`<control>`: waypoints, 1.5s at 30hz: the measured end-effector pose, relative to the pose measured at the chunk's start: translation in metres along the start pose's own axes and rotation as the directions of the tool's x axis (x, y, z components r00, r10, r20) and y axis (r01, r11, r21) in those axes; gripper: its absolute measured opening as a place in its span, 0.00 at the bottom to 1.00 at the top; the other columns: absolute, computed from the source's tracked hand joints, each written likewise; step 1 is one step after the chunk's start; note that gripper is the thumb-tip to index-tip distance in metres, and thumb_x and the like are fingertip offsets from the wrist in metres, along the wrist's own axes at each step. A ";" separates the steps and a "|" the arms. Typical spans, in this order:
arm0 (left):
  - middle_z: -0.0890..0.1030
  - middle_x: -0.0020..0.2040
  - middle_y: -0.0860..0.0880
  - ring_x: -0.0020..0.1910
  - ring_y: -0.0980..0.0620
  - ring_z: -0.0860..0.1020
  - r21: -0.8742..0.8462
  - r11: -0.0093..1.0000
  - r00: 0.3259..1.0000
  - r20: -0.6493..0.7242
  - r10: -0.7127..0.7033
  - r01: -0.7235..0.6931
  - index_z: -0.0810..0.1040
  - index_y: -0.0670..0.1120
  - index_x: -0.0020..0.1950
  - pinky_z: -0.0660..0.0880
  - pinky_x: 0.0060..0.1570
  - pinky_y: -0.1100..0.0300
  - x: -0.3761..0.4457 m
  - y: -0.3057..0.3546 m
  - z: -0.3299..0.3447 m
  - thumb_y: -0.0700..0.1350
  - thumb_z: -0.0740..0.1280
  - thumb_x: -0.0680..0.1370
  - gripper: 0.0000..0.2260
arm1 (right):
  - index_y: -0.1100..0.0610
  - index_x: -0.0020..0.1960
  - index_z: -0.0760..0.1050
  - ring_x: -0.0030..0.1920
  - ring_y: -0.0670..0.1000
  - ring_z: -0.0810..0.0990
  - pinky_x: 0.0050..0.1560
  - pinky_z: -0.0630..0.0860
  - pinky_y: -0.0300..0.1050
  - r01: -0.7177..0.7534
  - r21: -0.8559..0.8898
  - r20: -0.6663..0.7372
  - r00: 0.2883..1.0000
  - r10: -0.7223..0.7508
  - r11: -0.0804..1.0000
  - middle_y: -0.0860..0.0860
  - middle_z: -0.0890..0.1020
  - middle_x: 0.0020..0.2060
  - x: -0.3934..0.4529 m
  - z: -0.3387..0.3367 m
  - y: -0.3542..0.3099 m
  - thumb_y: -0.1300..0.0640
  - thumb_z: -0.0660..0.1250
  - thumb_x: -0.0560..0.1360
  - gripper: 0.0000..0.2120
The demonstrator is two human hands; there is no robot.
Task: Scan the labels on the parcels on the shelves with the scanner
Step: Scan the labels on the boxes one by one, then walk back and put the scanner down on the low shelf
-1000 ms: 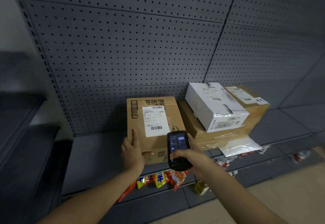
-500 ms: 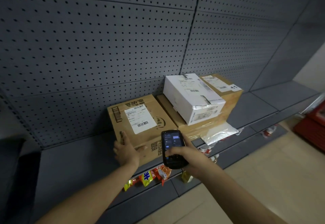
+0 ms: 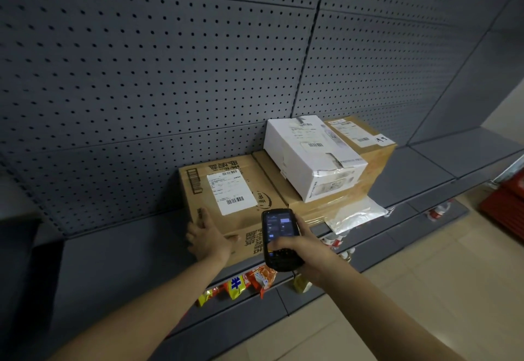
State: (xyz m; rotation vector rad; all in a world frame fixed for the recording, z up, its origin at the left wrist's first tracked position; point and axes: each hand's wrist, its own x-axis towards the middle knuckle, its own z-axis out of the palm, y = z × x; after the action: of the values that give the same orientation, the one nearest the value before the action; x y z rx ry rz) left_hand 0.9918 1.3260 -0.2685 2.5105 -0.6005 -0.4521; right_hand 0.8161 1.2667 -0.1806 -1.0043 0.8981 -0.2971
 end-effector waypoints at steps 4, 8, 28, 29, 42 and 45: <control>0.54 0.72 0.37 0.68 0.37 0.61 -0.004 1.000 0.999 0.048 0.011 -0.011 0.42 0.52 0.77 0.67 0.65 0.42 0.001 -0.002 -0.004 0.61 0.75 0.65 0.53 | 0.50 0.72 0.66 0.60 0.63 0.78 0.48 0.81 0.56 0.033 0.006 0.034 0.999 -0.033 0.999 0.61 0.78 0.61 0.005 0.005 -0.002 0.74 0.72 0.64 0.41; 0.55 0.72 0.39 0.68 0.39 0.61 -0.014 1.000 0.996 0.089 0.020 -0.019 0.43 0.52 0.77 0.67 0.64 0.44 -0.001 -0.006 -0.015 0.63 0.73 0.66 0.51 | 0.50 0.69 0.68 0.59 0.64 0.77 0.50 0.80 0.58 0.075 -0.018 0.045 0.996 -0.074 0.997 0.61 0.77 0.61 0.006 0.009 -0.005 0.76 0.71 0.66 0.38; 0.68 0.69 0.47 0.69 0.46 0.65 0.193 0.640 0.666 0.135 0.734 -0.744 0.64 0.49 0.70 0.62 0.66 0.49 -0.012 0.100 -0.064 0.44 0.66 0.75 0.24 | 0.47 0.66 0.70 0.58 0.62 0.79 0.50 0.81 0.57 0.281 0.032 -0.145 0.951 -0.273 0.959 0.60 0.79 0.60 -0.019 -0.033 -0.020 0.69 0.74 0.56 0.41; 0.68 0.68 0.47 0.68 0.45 0.65 0.200 0.602 0.631 0.148 0.761 -0.773 0.64 0.48 0.70 0.62 0.66 0.49 -0.017 0.109 -0.060 0.44 0.65 0.75 0.24 | 0.47 0.66 0.70 0.58 0.62 0.79 0.50 0.81 0.57 0.290 0.039 -0.170 0.945 -0.280 0.956 0.60 0.79 0.60 -0.022 -0.042 -0.021 0.69 0.74 0.56 0.41; 0.71 0.64 0.45 0.62 0.42 0.71 0.304 0.073 0.204 0.424 0.883 -0.950 0.65 0.45 0.69 0.66 0.60 0.50 -0.102 0.248 0.036 0.41 0.63 0.75 0.22 | 0.49 0.67 0.69 0.58 0.65 0.78 0.48 0.81 0.58 0.414 0.052 -0.435 0.829 -0.352 0.909 0.61 0.78 0.59 -0.101 -0.191 -0.031 0.68 0.74 0.58 0.40; 0.72 0.65 0.46 0.63 0.44 0.71 0.250 0.035 0.139 0.408 0.902 -0.968 0.69 0.45 0.66 0.67 0.61 0.51 -0.128 0.286 0.062 0.42 0.65 0.75 0.20 | 0.50 0.65 0.70 0.57 0.64 0.79 0.46 0.81 0.56 0.454 0.044 -0.504 0.780 -0.372 0.890 0.61 0.79 0.58 -0.123 -0.232 -0.032 0.67 0.74 0.57 0.39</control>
State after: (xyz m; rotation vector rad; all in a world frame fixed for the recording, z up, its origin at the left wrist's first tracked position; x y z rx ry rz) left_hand 0.7645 1.1441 -0.1366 1.7213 -2.4844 0.1144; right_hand 0.5678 1.1839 -0.1442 -0.9831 1.0723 -1.0250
